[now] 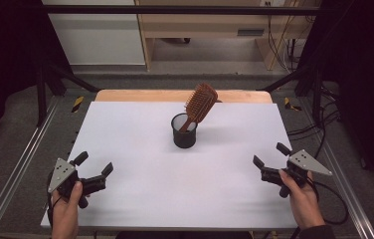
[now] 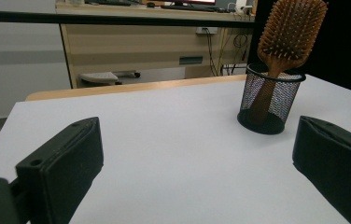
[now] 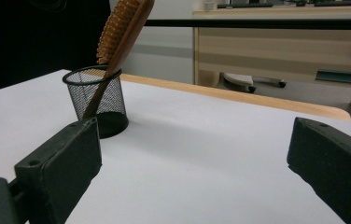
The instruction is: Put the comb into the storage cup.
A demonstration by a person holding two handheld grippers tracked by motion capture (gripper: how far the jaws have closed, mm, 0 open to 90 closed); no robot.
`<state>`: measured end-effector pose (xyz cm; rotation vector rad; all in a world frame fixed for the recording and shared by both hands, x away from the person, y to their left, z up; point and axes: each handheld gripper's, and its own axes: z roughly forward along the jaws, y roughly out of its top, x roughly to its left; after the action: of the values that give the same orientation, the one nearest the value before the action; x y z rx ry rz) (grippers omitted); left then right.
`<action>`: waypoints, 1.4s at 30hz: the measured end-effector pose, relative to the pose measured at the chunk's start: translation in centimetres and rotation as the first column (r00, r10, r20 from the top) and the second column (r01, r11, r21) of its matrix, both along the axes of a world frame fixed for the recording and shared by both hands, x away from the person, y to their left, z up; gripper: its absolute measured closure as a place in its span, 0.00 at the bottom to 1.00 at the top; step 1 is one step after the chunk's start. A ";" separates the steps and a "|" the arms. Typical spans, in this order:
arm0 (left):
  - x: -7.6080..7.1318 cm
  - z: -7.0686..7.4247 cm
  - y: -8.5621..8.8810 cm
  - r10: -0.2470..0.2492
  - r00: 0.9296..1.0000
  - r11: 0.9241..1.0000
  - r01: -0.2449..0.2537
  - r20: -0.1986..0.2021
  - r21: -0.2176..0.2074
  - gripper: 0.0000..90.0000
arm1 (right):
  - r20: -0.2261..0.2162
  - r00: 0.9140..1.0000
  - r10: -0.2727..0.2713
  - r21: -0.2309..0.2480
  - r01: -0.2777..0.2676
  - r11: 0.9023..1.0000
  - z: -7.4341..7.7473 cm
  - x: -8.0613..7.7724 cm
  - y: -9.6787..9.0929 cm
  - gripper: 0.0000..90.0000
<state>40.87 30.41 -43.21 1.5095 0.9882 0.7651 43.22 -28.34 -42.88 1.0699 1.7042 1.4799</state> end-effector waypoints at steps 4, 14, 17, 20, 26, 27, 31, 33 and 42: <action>0.0 0.0 -0.1 -0.004 1.000 1.000 0.004 0.001 0.002 0.02 | -0.009 1.000 0.013 -0.006 -0.014 1.000 -0.5 -0.2 0.2 0.04; 0.0 -0.1 -0.2 -0.006 1.000 1.000 0.006 0.003 0.010 0.02 | -0.022 0.999 0.037 -0.009 -0.038 0.999 -1.4 -0.5 0.8 0.04; 0.0 -0.1 -0.3 -0.009 1.000 1.000 0.009 0.004 0.011 0.02 | -0.023 0.999 0.040 -0.005 -0.040 0.999 -1.6 -0.6 1.0 0.04; 0.0 -0.1 -0.3 -0.017 1.000 1.000 0.017 0.002 0.009 0.02 | -0.025 0.999 0.046 -0.006 -0.046 0.999 -1.9 -0.6 1.2 0.04; -0.1 -0.1 -0.4 -0.016 1.000 1.000 0.016 0.003 0.014 0.02 | -0.024 0.998 0.060 -0.014 -0.060 0.998 -2.1 -0.7 1.6 0.04; -0.1 -0.1 -0.4 -0.017 1.000 1.000 0.017 0.002 0.014 0.02 | -0.024 0.998 0.061 -0.015 -0.062 0.998 -2.2 -0.7 1.7 0.04; -0.1 -0.1 -0.5 -0.018 1.000 1.000 0.018 0.001 0.016 0.02 | -0.026 0.997 0.075 -0.022 -0.075 0.997 -2.3 -0.8 2.0 0.04; -0.1 -0.1 -0.5 -0.019 1.000 1.000 0.019 0.000 0.016 0.02 | -0.022 0.997 0.079 -0.024 -0.080 0.997 -2.3 -0.8 2.1 0.04; -0.1 -0.2 -0.6 -0.022 1.000 1.000 0.022 -0.002 0.020 0.02 | -0.023 0.995 0.095 -0.054 -0.096 0.994 -2.7 -0.6 2.8 0.04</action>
<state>40.79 29.83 -43.37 1.5364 0.9667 0.7601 42.62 -25.50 -45.54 0.9907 1.8223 1.4760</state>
